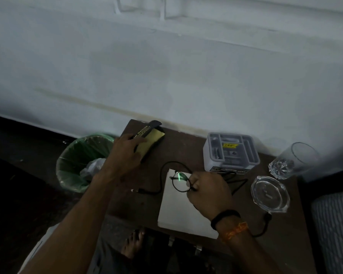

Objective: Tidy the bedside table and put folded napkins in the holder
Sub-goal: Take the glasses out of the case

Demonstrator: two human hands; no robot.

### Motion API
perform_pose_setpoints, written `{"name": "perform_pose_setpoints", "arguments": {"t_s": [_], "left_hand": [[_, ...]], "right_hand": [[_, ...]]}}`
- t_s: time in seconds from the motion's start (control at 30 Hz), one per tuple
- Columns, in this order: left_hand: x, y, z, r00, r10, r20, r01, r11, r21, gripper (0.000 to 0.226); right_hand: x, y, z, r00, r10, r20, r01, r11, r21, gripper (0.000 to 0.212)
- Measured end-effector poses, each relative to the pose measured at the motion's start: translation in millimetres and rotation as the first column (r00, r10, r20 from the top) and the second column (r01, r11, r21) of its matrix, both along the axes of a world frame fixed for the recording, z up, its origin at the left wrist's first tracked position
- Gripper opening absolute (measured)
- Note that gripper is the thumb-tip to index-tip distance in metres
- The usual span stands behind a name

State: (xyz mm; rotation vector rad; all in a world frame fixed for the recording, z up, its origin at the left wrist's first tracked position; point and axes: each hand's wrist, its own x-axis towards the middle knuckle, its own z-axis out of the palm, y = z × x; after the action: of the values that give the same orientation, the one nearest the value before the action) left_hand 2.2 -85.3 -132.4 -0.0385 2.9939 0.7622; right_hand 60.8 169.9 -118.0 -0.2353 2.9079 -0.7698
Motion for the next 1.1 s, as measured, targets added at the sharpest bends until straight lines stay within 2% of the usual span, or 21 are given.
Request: {"name": "perform_pose_setpoints", "arguments": {"t_s": [0.07, 0.27, 0.4, 0.57, 0.63, 0.77, 0.87, 0.97, 1.1], "left_hand": [[0, 1, 4, 1.000, -0.012, -0.023, 0.013, 1.000, 0.020, 0.062], [-3, 2, 7, 0.982, -0.084, -0.167, 0.094, 0.994, 0.056, 0.054], [-3, 7, 18, 0.948, -0.124, -0.293, 0.156, 0.984, 0.087, 0.055], [2, 23, 34, 0.909, -0.133, -0.395, 0.217, 0.960, 0.176, 0.045], [2, 28, 33, 0.893, -0.151, -0.424, 0.254, 0.946, 0.199, 0.048], [3, 36, 37, 0.869, -0.232, -0.436, 0.317, 0.939, 0.132, 0.053], [7, 41, 42, 0.848, -0.313, -0.428, 0.407, 0.902, 0.146, 0.059], [8, 44, 42, 0.831, -0.309, -0.463, 0.454, 0.857, 0.244, 0.053], [5, 51, 37, 0.815, -0.258, -0.519, 0.492, 0.782, 0.383, 0.065]], "right_hand": [[-3, 2, 5, 0.999, -0.028, -0.039, 0.024, 0.995, -0.100, 0.015], [-9, 7, 20, 0.963, -0.137, -0.231, 0.071, 0.960, -0.271, 0.020], [-12, 4, 28, 0.918, -0.140, -0.370, 0.045, 0.966, -0.254, 0.022], [-18, 1, 43, 0.791, -0.158, -0.590, 0.033, 0.976, -0.217, 0.023], [-18, -1, 50, 0.744, -0.182, -0.643, 0.052, 0.975, -0.216, 0.024], [-21, -1, 58, 0.672, -0.196, -0.714, 0.075, 0.977, -0.198, 0.025], [-24, -2, 60, 0.665, -0.218, -0.714, 0.090, 0.973, -0.213, 0.024], [-26, -1, 60, 0.673, -0.219, -0.707, 0.091, 0.973, -0.214, 0.025], [-26, 3, 60, 0.700, -0.074, -0.711, 0.023, 0.996, -0.080, 0.024]]}}
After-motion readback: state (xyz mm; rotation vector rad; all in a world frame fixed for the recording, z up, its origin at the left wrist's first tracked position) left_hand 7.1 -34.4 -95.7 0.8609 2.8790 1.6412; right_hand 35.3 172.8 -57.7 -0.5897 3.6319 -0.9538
